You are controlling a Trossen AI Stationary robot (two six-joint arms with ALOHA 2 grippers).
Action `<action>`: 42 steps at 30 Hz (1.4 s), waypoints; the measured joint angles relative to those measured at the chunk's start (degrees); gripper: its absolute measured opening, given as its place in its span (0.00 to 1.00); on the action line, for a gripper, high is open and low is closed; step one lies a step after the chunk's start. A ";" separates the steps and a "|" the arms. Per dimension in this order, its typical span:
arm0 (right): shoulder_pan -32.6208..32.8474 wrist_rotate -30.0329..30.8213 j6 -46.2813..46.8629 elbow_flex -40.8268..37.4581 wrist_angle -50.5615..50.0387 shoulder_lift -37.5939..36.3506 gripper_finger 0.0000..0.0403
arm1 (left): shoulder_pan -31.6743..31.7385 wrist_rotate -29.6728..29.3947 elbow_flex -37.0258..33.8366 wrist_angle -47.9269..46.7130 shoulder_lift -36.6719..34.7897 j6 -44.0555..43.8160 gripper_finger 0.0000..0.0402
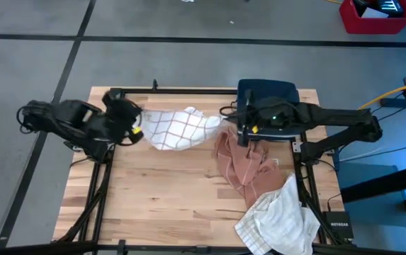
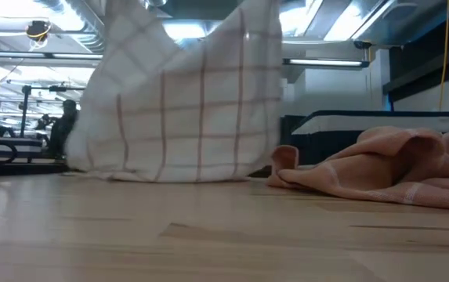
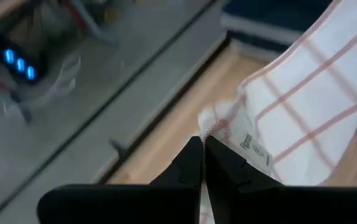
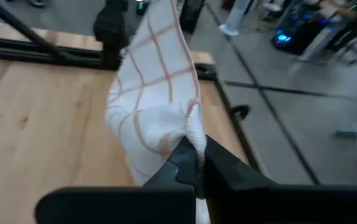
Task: Fold towel
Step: Fold the brown striped towel on the table
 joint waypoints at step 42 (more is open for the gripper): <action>0.04 12.24 -11.08 46.20 -1.06 9.73 0.03 | -1.29 11.21 19.68 54.10 -12.77 48.36 0.01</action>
